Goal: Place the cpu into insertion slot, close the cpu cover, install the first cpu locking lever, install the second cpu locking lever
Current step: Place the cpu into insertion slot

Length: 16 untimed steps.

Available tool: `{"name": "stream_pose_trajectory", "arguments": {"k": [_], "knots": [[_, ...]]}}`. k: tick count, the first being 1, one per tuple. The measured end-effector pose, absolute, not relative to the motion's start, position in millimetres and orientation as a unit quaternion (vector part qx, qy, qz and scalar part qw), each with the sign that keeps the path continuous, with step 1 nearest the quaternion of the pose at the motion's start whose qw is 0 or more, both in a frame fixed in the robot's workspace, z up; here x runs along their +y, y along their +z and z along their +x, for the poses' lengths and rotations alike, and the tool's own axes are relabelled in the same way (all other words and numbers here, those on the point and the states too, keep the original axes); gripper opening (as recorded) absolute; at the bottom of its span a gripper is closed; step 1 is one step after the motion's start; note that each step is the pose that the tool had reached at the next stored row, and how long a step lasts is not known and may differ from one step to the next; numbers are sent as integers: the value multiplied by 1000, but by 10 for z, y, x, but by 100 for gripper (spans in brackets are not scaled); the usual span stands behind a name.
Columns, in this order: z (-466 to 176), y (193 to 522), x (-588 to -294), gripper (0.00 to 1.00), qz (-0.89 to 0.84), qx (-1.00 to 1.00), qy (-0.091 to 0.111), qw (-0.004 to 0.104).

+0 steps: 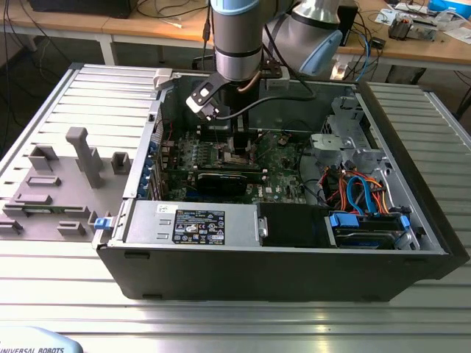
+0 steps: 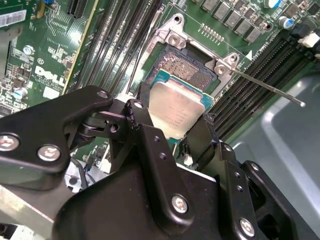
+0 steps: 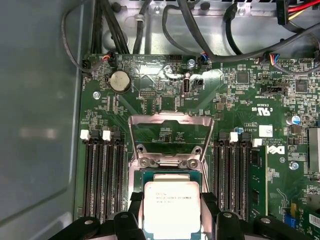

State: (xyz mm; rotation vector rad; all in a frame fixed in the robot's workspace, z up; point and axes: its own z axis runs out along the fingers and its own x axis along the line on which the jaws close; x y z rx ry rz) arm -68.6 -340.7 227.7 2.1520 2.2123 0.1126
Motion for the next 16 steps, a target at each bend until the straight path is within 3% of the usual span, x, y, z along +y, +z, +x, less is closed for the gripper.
{"name": "stream_pose_trajectory", "arguments": {"k": [16], "knots": [[-685,2257,-3406,54,697,716,35,28]]}}
